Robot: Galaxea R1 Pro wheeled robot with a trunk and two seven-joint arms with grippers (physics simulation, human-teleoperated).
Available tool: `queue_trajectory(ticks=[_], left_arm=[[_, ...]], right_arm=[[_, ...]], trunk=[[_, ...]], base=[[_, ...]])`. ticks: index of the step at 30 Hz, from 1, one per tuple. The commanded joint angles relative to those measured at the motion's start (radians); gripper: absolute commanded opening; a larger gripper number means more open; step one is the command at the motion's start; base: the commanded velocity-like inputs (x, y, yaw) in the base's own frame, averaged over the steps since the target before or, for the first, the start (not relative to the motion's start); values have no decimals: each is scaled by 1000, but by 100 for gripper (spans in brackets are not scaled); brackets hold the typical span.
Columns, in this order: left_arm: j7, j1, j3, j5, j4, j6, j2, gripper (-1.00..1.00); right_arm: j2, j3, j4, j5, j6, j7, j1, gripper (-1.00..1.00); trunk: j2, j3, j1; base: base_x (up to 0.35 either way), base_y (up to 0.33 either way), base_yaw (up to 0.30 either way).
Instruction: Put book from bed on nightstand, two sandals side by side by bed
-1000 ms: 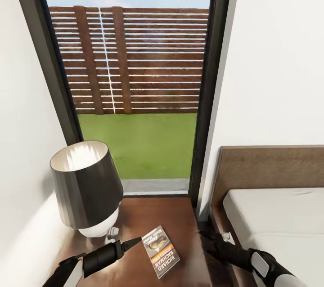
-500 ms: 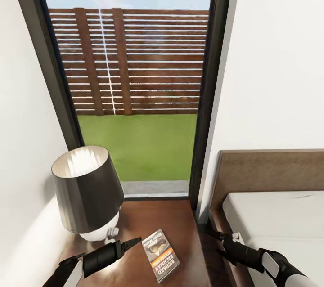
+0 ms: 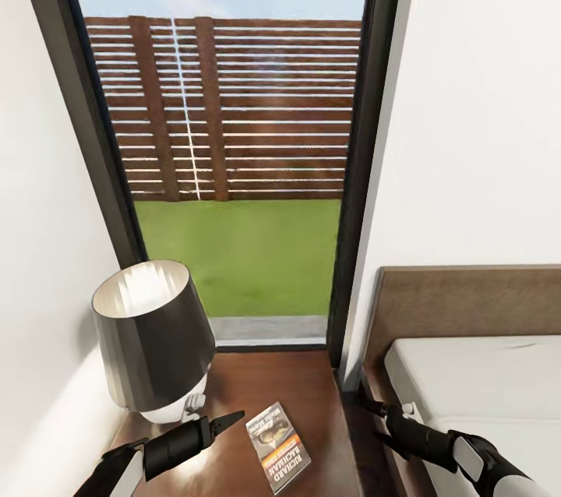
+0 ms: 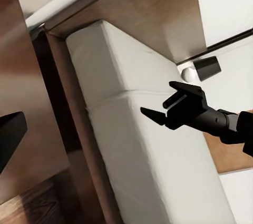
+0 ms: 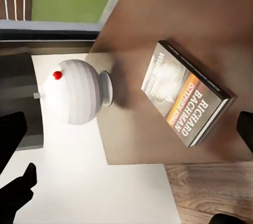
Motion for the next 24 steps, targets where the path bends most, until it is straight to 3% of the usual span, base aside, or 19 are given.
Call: queue_trajectory(ticks=[1,11,16,18,20,24], left_arm=[[-2,0,0,5,0,10,0,100],[0,0,-1,4,-1,9,0,100],[9,0,-2,0,0,7,0,100],[13,0,-2,-1,4,6,-1,100],[25,2,-2,-3,24,5,0,100],[40,4,-1,-6,100,-45,0,100]], right_arm=[[0,-1,0,-3,6,1,0,100],[0,-1,2,16,3,-2,0,100],[0,-1,5,117,-23,-3,1,100],[0,-1,6,146,-73,-3,2,100],[0,-1,24,166,-176,-3,2,100],[0,-1,145,178,-364,-4,3,100]], trunk=[[7,2,-4],[77,34,-42],[112,49,-62],[126,55,-69],[140,62,-77],[168,74,-92]], base=[[0,0,0],[0,0,0],[0,0,0],[0,0,0],[0,0,0],[0,0,0]])
